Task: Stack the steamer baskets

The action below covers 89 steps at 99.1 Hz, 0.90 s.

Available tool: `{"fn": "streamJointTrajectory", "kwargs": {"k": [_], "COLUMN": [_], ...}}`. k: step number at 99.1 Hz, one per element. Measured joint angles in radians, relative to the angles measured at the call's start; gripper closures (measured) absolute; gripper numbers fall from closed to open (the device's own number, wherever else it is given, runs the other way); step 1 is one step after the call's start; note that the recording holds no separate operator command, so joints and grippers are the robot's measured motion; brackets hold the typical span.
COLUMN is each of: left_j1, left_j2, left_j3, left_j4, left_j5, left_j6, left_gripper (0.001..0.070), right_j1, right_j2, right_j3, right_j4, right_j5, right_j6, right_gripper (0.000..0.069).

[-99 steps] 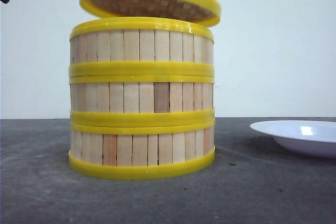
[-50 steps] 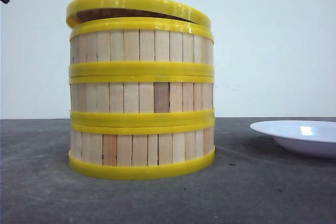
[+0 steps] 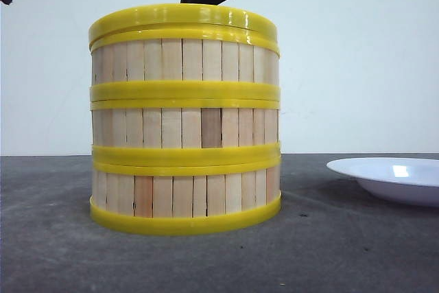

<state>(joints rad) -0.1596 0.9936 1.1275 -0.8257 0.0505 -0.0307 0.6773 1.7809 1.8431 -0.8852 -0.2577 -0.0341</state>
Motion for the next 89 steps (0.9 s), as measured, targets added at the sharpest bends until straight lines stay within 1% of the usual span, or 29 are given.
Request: {"fn": "streamJointTrajectory", "kwargs": {"k": [89], "left_j1": [0.0], "left_j2": [0.0], "left_j3": [0.0], "left_j4": [0.0], "left_j5": [0.0], "left_j6": [0.0], "left_gripper": [0.0413], "right_j1": [-0.004], "right_j2": [0.0], "right_j3": [0.005], "right_j4": [-0.018], "right_j5": [0.0], "right_j6": [-0.015], "right_gripper": [0.064]}}
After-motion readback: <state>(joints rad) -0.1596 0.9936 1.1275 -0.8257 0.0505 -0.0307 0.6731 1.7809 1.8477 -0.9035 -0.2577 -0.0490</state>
